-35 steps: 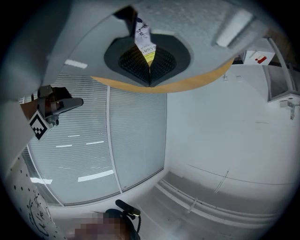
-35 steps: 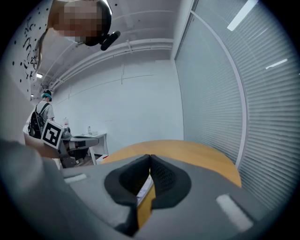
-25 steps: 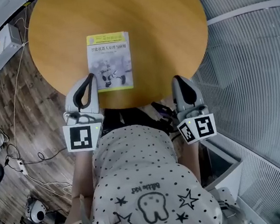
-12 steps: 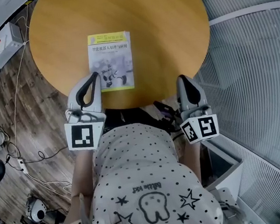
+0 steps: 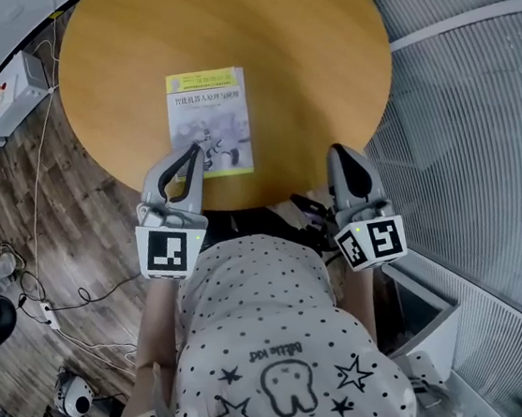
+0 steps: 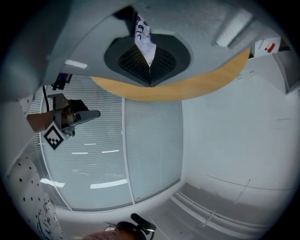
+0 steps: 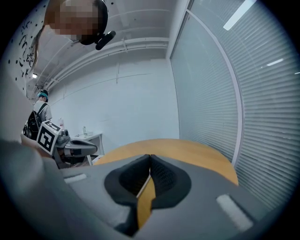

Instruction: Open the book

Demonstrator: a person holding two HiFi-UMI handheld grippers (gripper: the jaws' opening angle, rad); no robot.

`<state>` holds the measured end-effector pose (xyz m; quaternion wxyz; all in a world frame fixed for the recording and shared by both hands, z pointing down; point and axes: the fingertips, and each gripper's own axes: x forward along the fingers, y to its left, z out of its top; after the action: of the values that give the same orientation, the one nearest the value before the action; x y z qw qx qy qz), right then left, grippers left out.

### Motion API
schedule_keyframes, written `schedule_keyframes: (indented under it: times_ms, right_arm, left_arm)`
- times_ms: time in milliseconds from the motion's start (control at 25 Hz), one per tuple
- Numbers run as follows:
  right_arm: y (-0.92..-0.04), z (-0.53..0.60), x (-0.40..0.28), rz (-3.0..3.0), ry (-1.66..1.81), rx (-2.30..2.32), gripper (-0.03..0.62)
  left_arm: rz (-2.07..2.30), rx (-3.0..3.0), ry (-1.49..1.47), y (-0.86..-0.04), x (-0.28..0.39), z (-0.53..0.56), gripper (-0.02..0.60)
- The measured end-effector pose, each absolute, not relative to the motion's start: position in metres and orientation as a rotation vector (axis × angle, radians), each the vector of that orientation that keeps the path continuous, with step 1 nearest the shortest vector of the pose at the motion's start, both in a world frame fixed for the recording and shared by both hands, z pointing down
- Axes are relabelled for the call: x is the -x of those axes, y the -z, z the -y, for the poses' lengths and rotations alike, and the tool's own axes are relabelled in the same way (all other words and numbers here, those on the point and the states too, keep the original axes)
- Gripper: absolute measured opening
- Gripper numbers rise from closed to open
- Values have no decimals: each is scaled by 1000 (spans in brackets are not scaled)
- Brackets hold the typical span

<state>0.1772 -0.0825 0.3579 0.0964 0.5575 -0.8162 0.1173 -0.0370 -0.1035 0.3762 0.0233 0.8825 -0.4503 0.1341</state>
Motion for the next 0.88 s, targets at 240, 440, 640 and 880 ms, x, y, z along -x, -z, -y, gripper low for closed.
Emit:
schedule_keyframes:
  times_ms: [240,440,640,880]
  right_arm:
    - [-367,82,-177,2419,-374,-1667,5]
    - [-379,78,-168,2437,-430,-1633,5]
    - [-393,78,-152,2462,-419,-1583,3]
    - [-410,78,-151,2427,-460,-1592,4]
  left_arm:
    - [1314,-2803,-520,-389,18,101,14]
    - [1212,-2791,-593,-411,0,95,14]
    - [1078,-2776,-728,-448,-19,84,104]
    - [818,-2853,-1002,-500,-54,63,160]
